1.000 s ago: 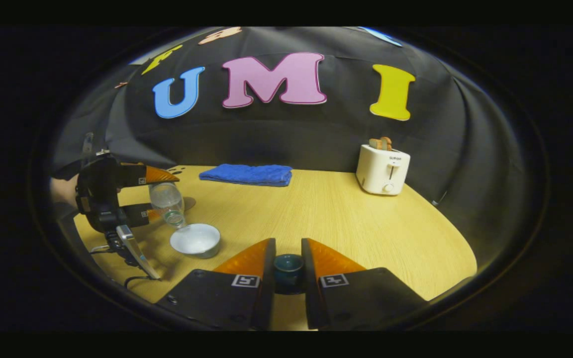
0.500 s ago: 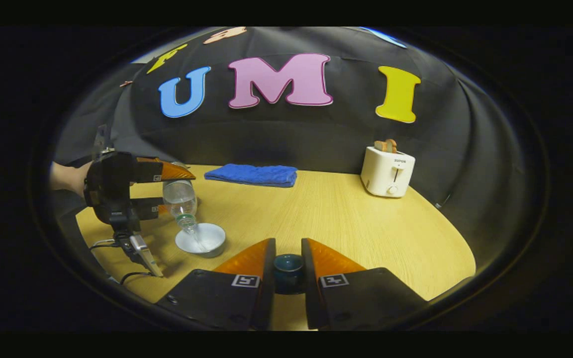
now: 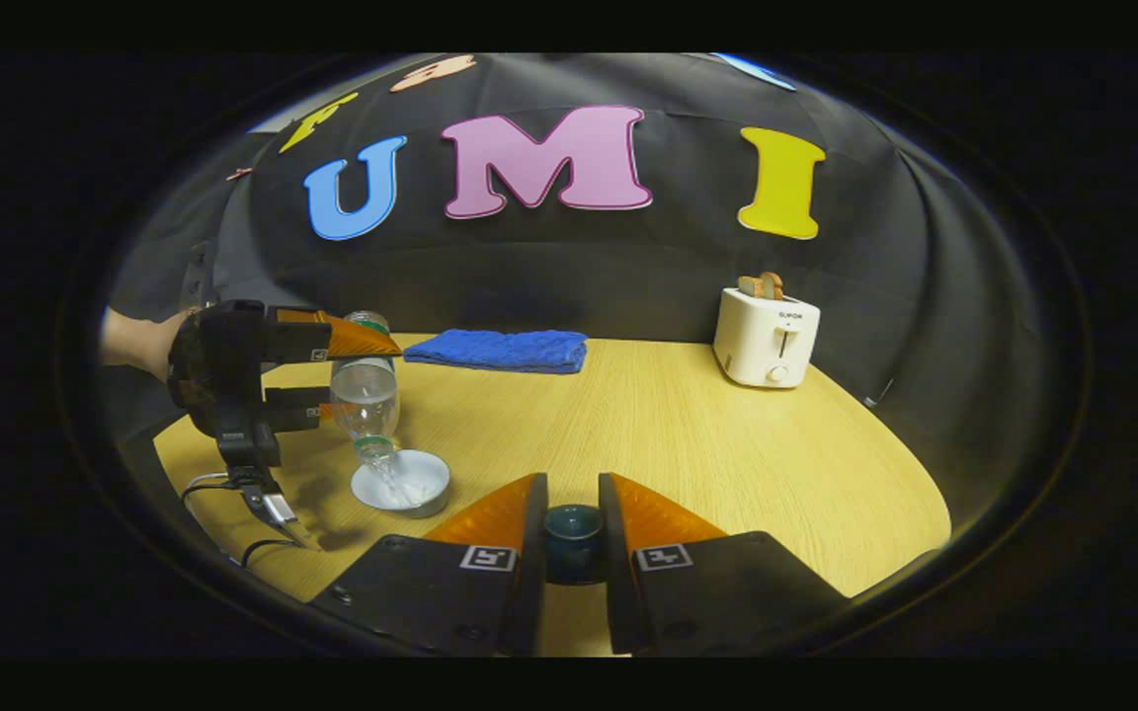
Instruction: Open the teacup lid with one hand, grasp the water bottle and pour water into the teacup with the other hand; after pouring, place the water bottle on the coaster and then close the teacup lid.
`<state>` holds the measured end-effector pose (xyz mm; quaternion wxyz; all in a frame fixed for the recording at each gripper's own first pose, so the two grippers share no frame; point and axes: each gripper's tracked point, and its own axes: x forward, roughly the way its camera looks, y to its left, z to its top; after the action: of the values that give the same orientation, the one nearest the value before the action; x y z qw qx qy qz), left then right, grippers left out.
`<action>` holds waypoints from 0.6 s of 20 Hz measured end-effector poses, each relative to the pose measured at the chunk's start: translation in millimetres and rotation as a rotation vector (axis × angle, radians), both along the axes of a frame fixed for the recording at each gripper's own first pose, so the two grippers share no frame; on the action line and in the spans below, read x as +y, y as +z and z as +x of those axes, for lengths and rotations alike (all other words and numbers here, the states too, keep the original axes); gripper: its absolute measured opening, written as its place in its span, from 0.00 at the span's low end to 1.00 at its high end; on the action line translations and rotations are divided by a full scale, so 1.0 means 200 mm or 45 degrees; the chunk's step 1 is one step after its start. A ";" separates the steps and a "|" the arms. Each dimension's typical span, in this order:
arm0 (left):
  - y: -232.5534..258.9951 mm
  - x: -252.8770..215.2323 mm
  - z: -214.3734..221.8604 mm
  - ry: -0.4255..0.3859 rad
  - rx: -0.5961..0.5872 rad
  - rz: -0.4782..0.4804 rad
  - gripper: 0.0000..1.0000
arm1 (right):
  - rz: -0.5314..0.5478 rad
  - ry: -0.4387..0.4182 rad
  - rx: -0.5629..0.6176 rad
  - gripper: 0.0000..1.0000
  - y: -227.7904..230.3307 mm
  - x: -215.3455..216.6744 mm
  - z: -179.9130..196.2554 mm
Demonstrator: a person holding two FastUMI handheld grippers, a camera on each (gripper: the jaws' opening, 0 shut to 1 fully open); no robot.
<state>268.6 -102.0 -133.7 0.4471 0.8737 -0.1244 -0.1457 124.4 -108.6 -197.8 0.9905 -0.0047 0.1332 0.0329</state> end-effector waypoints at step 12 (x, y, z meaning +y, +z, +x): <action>0.13 -0.08 -0.02 -0.070 -0.067 0.143 0.75 | 0.046 -0.006 0.030 0.29 0.00 0.02 -0.01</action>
<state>264.5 -117.6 -107.6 0.3899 0.8972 -0.1515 -0.1415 122.5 -105.1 -197.6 0.9889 0.0140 0.1441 0.0329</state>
